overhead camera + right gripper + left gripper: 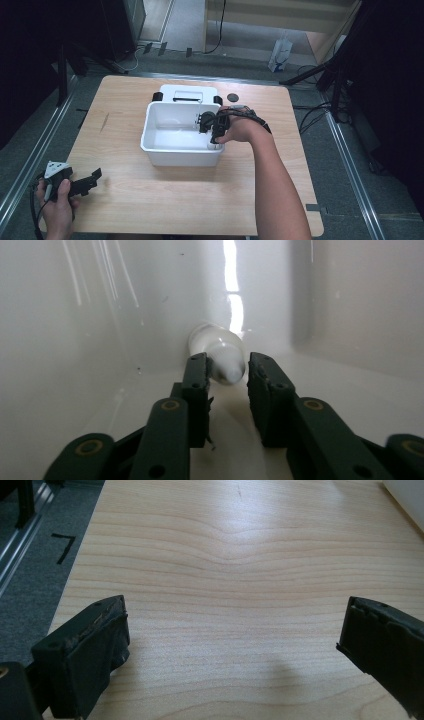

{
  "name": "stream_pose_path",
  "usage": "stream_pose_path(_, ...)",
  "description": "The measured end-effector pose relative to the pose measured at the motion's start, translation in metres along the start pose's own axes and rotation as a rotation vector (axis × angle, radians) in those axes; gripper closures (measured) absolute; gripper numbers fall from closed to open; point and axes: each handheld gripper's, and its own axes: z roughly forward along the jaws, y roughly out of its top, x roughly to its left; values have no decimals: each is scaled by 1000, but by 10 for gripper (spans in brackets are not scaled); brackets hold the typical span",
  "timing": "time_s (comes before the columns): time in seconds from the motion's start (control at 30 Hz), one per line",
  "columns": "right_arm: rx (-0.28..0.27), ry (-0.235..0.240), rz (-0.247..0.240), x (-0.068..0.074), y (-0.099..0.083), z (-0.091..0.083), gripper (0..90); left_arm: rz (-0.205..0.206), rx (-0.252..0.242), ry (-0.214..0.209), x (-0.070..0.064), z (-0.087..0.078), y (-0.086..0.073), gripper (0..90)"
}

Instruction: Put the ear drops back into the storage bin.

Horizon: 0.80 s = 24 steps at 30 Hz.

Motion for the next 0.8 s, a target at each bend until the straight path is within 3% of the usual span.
stream_pose_path(0.33, -45, -3, 10, 1, -3, -7, 598, -1, 1, 0, 0, 0, 0, 5)
stream_pose_path(0.5, -93, 0, 63, -1, -6, -18, 491, -1, -1, 0, 0, 0, 0, 6)
stream_pose_path(0.6, -101, 16, 105, -1, -5, -24, 379, -6, -2, 0, 0, 0, 0, 5)
stream_pose_path(0.8, -99, -64, 128, 3, -4, -43, 194, -3, 0, 2, 0, 0, 0, 5)
